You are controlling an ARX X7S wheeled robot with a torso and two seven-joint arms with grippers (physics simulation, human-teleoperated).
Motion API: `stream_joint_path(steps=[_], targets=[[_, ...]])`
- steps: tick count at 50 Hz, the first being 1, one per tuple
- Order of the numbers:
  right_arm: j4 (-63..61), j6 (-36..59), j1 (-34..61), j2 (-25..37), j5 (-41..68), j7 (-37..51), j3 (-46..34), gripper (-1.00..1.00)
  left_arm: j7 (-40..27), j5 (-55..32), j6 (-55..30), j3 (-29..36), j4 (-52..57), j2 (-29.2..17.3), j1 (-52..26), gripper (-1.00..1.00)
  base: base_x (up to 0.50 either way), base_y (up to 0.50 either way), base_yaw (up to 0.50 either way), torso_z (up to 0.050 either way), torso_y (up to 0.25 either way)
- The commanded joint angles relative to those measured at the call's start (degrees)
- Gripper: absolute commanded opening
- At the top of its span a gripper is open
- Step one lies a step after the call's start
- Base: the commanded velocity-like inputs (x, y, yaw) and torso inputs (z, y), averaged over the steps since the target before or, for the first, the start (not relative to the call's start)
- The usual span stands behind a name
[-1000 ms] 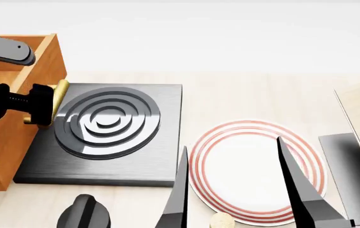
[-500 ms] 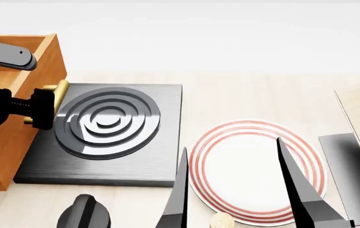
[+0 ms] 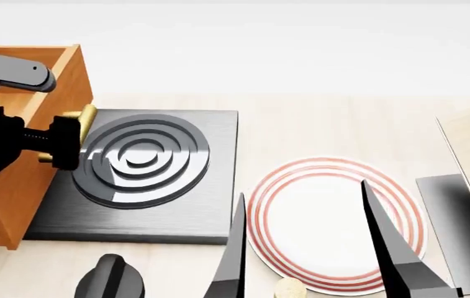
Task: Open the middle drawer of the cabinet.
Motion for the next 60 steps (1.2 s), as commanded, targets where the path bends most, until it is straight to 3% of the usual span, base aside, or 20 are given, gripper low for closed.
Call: stream_joint_path(steps=[1,60], targets=[[-0.12,-0.48,-0.10,-0.92,-0.80,-1.08,1.20,1.00,1.69,-1.87,-0.93,-1.10,1.21,1.69,1.39,1.00,0.00,0.00,0.00,0.000,0.000],[-0.08,-0.94,0.09,0.63,-0.01,0.51,0.37,1.00,0.07,-9.70,-1.61,-5.35,12.62,3.93,3.21,1.00,0.00,0.00,0.00,0.000,0.000]])
